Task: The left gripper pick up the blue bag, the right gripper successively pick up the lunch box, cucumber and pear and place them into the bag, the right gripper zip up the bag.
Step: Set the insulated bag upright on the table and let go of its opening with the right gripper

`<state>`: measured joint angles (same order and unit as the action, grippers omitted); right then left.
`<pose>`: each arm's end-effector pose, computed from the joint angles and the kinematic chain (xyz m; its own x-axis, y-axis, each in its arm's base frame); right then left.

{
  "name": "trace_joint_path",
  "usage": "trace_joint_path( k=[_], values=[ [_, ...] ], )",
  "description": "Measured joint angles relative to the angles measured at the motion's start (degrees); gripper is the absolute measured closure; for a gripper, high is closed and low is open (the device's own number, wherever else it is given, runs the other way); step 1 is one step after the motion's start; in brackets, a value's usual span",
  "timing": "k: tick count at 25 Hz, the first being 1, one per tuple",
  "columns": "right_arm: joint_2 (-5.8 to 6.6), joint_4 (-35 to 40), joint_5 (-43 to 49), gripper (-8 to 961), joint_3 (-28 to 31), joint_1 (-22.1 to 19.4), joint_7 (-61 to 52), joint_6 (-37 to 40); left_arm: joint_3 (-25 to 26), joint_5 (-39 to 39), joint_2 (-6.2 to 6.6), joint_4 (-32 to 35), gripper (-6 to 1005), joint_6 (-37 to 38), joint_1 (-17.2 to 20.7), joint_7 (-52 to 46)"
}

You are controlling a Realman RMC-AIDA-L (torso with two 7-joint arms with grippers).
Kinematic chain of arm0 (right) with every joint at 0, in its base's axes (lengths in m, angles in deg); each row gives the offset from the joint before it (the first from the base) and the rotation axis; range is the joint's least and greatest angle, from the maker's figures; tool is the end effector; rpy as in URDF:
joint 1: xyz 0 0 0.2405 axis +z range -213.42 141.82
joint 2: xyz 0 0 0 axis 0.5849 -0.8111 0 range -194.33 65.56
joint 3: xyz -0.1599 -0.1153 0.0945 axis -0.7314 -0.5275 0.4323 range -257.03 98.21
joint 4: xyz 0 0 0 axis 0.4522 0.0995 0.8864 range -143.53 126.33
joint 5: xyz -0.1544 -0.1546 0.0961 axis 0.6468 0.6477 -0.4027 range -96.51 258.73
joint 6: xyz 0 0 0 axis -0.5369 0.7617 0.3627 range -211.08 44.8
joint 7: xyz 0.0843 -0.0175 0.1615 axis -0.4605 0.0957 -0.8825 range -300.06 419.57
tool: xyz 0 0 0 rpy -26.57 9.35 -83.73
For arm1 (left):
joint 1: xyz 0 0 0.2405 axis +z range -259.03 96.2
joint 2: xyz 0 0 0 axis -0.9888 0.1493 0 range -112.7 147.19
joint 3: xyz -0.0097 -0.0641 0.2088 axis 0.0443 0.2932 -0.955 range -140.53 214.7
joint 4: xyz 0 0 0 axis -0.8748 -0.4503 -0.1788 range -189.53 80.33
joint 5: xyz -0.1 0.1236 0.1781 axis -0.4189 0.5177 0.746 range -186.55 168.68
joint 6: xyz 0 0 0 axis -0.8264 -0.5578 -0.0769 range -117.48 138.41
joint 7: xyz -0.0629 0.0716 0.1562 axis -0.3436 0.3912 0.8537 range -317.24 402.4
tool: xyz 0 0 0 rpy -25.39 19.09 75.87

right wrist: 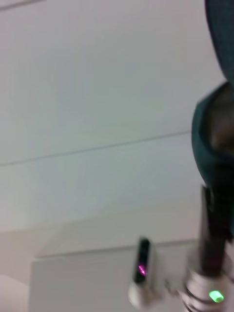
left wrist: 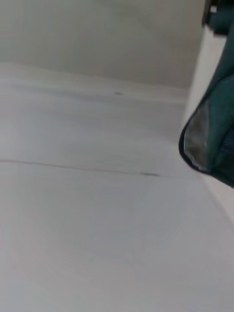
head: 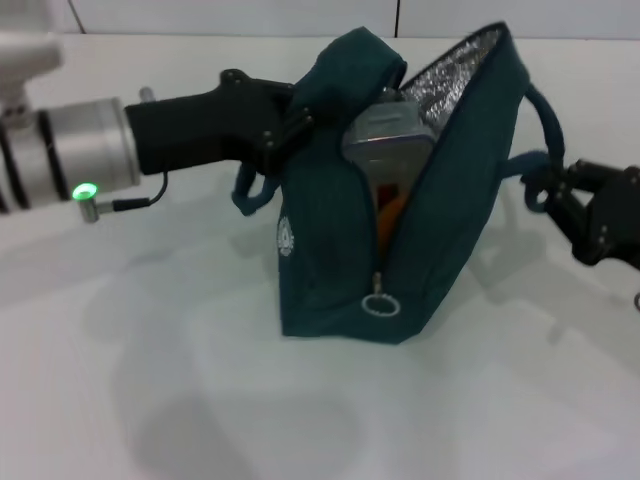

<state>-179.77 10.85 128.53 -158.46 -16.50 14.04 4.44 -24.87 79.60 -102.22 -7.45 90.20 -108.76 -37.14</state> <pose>0.2383 0.3172 -0.0205 0.5737 -0.0010 -0.8191 -0.4883 -0.8033 -0.3410 -0.1605 0.3790 -0.0118 0.7627 0.1464 0.6299 0.3532 -0.9103 -0.2160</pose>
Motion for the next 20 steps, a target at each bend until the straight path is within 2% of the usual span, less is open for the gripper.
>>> trace_joint_path(
  k=[6, 13, 20],
  values=[
    [0.63, 0.8, -1.9, 882, 1.2, 0.8, -0.2, 1.7, 0.1, -10.1, -0.06, -9.6, 955, 6.3, 2.3, 16.3],
    [1.33, 1.9, -2.1, 883, 1.8, 1.0, -0.4, 2.0, -0.1, -14.1, -0.35, -19.5, 959, 6.8, 1.8, 25.0],
    [1.12, 0.8, -2.1, 856, 2.3, 0.1, -0.2, 1.8, -0.2, -18.5, -0.85, -27.2, 956, 6.8, -0.6, 31.2]
  ],
)
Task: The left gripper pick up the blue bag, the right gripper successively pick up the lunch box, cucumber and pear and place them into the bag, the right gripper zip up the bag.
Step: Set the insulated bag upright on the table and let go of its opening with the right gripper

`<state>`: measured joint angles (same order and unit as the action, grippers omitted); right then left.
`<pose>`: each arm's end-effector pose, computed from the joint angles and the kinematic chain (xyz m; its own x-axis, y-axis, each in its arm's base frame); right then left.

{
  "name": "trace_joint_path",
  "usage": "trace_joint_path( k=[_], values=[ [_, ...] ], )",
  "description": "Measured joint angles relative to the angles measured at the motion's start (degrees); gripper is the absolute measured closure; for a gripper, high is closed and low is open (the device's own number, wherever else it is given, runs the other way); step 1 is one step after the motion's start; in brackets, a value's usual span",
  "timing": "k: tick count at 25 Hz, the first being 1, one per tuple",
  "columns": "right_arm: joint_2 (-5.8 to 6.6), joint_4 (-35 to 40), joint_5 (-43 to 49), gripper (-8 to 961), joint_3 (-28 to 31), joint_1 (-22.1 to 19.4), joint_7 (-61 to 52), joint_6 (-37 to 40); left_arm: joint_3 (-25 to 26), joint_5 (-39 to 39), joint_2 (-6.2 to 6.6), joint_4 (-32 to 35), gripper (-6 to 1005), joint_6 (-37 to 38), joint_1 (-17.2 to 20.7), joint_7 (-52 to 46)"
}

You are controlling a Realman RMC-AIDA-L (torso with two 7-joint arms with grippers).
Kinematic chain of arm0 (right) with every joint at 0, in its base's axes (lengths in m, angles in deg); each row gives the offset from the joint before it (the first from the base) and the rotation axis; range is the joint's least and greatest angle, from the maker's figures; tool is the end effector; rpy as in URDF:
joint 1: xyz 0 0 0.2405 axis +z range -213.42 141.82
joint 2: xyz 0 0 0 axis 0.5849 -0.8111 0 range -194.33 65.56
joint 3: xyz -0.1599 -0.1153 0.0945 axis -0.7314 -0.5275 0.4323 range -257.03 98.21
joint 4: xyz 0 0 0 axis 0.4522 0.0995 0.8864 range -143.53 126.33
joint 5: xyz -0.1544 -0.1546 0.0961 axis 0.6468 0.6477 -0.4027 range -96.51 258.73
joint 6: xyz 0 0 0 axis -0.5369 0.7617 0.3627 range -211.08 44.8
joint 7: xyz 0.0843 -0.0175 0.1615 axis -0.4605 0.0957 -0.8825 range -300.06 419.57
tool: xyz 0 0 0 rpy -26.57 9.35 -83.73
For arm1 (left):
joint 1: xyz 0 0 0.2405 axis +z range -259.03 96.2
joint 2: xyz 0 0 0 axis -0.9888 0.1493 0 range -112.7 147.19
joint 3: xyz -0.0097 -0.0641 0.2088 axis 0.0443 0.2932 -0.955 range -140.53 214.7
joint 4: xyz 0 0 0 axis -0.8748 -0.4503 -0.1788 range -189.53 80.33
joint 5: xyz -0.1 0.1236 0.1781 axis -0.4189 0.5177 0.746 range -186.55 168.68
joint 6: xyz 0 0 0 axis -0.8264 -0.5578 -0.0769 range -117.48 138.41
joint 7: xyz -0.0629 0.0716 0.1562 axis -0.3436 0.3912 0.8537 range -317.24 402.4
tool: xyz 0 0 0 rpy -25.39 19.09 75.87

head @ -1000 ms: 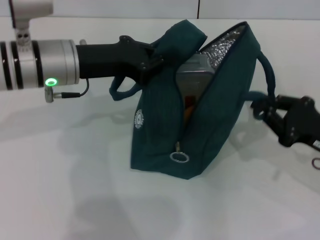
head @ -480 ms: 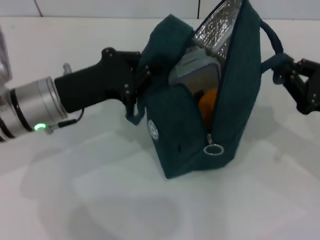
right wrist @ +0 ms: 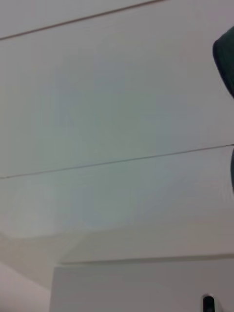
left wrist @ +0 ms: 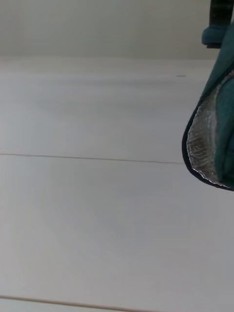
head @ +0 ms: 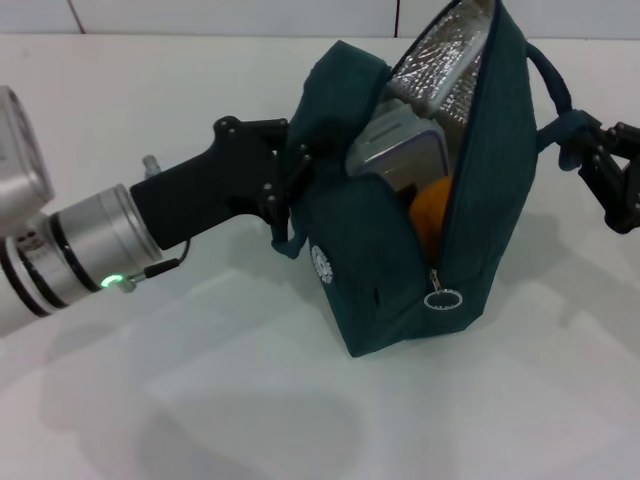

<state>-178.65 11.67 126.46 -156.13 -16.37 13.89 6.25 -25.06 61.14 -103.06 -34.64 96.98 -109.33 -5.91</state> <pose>0.2368 0.3258 0.0034 0.5458 0.0637 -0.8355 -0.4911 -0.7836 -0.3806 -0.1949 0.3379 -0.0507 0.6204 0.0055 0.7843 0.3725 -0.8821 -0.2885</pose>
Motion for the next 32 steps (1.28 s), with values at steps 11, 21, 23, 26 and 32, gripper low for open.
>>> trace_joint_path(
  k=[11, 21, 23, 26, 32],
  values=[
    [0.06, -0.2, -0.1, 813, 0.0, -1.6, 0.1, 0.5, 0.0, -1.5, -0.27, -4.1, 844, 0.7, -2.1, 3.5],
    [2.21, -0.3, 0.0, 730, 2.0, -3.3, -1.3, 7.0, 0.0, -4.4, -0.44, -7.7, 563, 2.1, -2.6, 6.3],
    [2.51, -0.3, 1.1, 677, 2.8, -3.8, -1.3, 8.5, 0.0, -4.8, -0.48, -8.5, 555, 2.2, -2.9, 7.2],
    [3.50, -0.3, 3.8, 576, 2.8, -4.0, -1.4, 9.6, 0.0, -5.3, -0.51, -9.9, 550, 2.2, -3.3, 9.2],
    [4.55, -0.3, 5.4, 437, 2.8, -4.4, -1.5, 5.9, -1.5, -5.7, -0.50, -10.7, 550, 2.9, -4.0, 10.1]
  ],
)
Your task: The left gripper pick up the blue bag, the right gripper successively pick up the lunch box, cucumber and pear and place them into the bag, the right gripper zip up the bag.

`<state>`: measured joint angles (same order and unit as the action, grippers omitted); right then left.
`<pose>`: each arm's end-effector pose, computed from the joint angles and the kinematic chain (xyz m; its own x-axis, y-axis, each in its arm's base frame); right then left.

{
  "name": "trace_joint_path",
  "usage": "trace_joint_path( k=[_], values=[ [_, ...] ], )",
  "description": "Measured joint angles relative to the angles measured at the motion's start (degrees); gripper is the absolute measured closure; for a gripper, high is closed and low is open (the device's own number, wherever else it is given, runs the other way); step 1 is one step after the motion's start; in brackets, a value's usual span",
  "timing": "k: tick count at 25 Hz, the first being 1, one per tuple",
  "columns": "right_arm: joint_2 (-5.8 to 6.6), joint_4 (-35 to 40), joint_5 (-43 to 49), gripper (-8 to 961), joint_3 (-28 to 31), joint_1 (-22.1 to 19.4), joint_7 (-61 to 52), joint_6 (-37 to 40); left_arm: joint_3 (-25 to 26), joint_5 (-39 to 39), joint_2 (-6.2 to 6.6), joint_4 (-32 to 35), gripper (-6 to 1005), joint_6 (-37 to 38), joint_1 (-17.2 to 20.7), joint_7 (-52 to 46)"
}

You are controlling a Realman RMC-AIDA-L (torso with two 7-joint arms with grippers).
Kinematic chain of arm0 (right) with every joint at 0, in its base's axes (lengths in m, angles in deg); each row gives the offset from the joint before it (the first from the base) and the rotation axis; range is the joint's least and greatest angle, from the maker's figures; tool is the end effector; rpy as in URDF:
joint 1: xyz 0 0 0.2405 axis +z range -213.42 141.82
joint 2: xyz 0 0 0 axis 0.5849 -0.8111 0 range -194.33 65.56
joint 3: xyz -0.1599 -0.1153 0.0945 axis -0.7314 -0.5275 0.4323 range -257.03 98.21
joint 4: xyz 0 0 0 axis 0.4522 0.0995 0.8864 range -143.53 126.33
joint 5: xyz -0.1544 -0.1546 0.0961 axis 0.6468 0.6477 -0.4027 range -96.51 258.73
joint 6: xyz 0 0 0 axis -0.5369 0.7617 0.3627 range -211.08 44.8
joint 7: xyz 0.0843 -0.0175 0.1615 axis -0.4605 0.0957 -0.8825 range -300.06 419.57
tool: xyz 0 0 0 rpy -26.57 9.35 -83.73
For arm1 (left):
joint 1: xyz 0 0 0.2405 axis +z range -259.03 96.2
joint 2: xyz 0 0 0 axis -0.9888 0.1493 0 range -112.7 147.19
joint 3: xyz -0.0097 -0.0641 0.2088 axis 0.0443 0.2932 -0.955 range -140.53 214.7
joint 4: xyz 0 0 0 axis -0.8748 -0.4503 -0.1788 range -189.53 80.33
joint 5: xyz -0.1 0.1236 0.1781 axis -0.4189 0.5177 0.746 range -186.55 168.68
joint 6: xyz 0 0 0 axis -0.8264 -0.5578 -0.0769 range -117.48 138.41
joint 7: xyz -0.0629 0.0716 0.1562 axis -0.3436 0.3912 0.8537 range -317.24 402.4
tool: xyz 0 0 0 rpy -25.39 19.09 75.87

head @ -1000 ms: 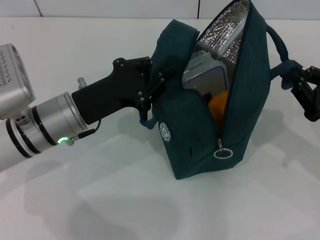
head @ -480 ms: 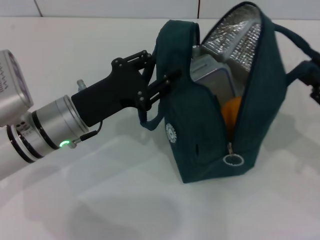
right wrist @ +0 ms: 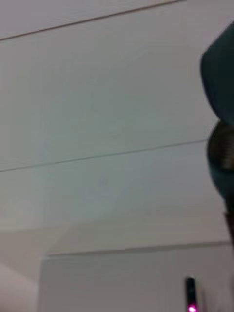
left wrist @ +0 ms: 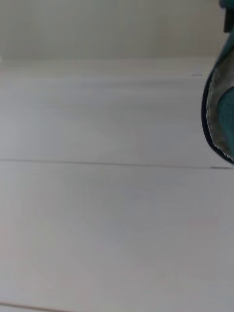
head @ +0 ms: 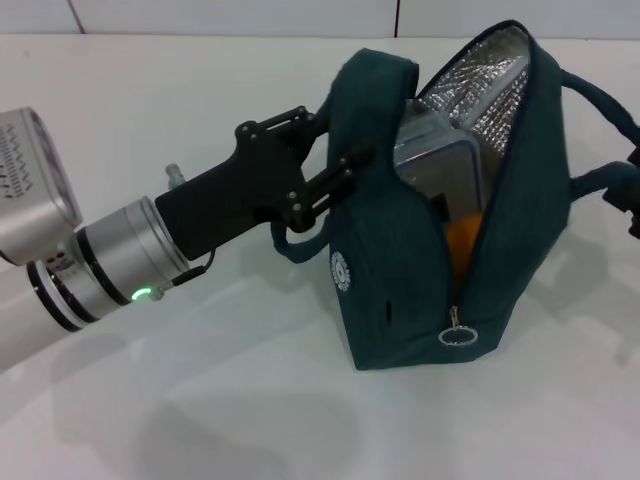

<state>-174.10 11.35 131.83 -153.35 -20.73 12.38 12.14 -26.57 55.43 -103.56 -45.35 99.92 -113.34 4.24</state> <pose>0.2688 0.2960 0.0300 0.5856 0.0380 -0.8097 -0.4700 -0.7979 -0.3774 -0.1873 0.3263 -0.0690 0.5876 -0.0498 0.8076 0.3553 -0.8809 -0.3128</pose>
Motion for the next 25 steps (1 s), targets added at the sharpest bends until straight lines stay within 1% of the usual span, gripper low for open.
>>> trace_joint_path(
  k=[6, 10, 13, 15, 18, 21, 24, 25],
  values=[
    [1.65, 0.0, 5.7, 439, 0.2, 0.3, -0.6, -0.9, -0.6, -0.4, 0.03, -0.5, 551, 0.0, -0.3, 0.2],
    [2.58, 0.3, 6.9, 440, 0.2, -0.3, -1.1, -0.3, -0.6, -0.7, 0.05, -0.7, 551, -0.3, -0.5, 0.4],
    [3.09, 0.3, 8.6, 441, 0.1, -0.9, -0.9, 3.0, -0.6, -0.7, 0.05, -0.7, 551, -0.4, -0.5, 0.4],
    [3.15, 0.6, 13.2, 441, 0.0, -0.2, -1.3, 5.3, -0.6, -0.7, 0.05, -0.8, 551, -0.5, -0.6, 0.6],
    [2.73, 0.8, 21.0, 442, -0.1, 2.2, -4.0, 5.8, -0.6, -0.8, 0.05, -1.7, 551, -0.4, -1.3, 1.4],
    [1.69, 0.9, 26.9, 443, 0.0, 4.7, -7.7, 3.1, -0.6, -0.9, 0.05, -2.4, 550, -0.2, -2.0, 1.9],
    [-0.09, 1.0, 29.0, 444, 0.0, 6.2, -9.1, -1.8, -0.6, -0.9, 0.04, -2.7, 547, -0.1, -2.3, 2.0],
    [-1.07, 1.8, 29.4, 444, 0.0, 6.5, -9.1, -3.8, -0.6, -0.9, 0.05, -2.8, 546, -0.1, -2.4, 2.0]
  ],
)
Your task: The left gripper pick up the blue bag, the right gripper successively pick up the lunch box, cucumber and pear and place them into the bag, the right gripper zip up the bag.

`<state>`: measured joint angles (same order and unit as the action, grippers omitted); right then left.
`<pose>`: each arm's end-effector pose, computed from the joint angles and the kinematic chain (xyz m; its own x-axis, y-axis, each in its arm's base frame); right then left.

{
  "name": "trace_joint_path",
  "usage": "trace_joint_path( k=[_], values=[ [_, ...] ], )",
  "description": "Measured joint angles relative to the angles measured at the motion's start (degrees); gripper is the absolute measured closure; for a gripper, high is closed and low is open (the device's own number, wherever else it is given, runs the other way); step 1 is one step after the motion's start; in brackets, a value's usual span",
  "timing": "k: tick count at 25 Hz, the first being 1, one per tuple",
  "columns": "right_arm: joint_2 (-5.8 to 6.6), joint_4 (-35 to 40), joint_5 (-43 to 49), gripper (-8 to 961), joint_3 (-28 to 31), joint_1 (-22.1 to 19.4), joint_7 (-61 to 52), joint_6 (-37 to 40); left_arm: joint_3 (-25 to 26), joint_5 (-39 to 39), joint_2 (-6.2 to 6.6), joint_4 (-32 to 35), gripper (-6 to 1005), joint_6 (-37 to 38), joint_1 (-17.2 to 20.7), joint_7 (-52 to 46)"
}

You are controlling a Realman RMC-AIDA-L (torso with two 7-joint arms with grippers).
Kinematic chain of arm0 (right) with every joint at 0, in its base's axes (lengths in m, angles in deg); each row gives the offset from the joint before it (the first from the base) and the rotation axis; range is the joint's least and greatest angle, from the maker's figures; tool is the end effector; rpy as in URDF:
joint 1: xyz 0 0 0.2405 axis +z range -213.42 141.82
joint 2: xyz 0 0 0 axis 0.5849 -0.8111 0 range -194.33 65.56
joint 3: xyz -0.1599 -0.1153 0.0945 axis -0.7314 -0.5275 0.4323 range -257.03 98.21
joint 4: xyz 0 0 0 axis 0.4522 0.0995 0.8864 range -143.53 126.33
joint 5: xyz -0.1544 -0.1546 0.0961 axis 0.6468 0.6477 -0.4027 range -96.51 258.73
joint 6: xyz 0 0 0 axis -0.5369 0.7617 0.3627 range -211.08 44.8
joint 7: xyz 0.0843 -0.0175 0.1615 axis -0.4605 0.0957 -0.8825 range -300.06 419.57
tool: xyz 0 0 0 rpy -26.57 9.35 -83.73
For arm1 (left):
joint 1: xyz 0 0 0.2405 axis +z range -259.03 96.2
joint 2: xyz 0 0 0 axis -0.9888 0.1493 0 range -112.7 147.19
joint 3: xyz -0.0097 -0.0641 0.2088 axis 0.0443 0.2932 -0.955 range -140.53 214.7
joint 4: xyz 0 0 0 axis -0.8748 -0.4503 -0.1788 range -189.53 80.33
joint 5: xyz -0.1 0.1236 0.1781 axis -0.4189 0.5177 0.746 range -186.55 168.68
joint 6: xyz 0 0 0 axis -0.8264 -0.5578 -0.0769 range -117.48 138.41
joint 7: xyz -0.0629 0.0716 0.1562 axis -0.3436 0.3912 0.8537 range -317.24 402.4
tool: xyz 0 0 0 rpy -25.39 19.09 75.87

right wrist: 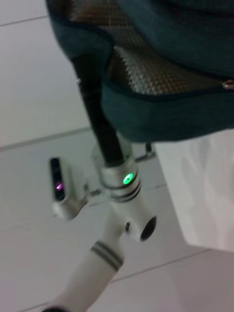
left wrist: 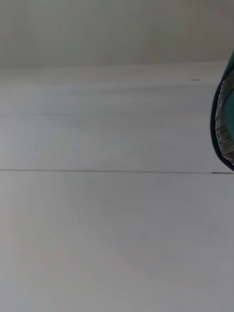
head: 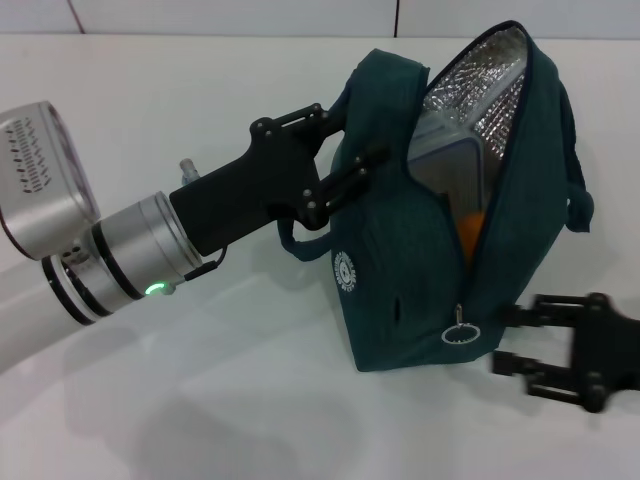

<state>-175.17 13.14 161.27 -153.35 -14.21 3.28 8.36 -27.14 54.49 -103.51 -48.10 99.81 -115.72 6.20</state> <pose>0.2630 0.2772 -0.0421 0.7898 -0.2157 -0.5742 -0.3127 -0.9469 -0.0744 -0.1809 0.3280 -0.0750 0.5925 -0.0599 0.8033 0.3372 -0.8872 -0.3148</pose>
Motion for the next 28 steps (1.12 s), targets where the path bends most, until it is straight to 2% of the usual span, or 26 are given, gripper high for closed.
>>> trace_joint_path(
  k=[3, 5, 7, 20, 28],
  values=[
    [-2.37, 2.3, 2.0, 445, -0.2, 0.5, -0.1, -4.2, 0.0, 0.0, 0.00, 0.0, 543, 0.0, 0.1, 0.0],
    [-3.55, 3.5, 3.2, 445, -0.2, 0.7, -0.2, -6.2, 0.0, 0.0, 0.00, 0.0, 541, 0.1, 0.1, 0.0],
    [-4.16, 3.9, 3.7, 444, -0.3, 1.0, -0.2, -7.6, 0.0, 0.0, 0.00, 0.0, 539, 0.1, 0.2, 0.0],
    [-4.53, 2.9, 4.2, 561, -2.6, 2.7, -0.3, -7.1, 0.0, 0.0, 0.00, -0.7, 526, 0.4, 0.1, 0.0],
    [-4.69, 3.1, 4.2, 575, -4.0, 3.5, -0.3, -6.9, 0.1, 0.0, 0.00, -1.4, 517, 1.3, 0.0, 0.1]
  ],
)
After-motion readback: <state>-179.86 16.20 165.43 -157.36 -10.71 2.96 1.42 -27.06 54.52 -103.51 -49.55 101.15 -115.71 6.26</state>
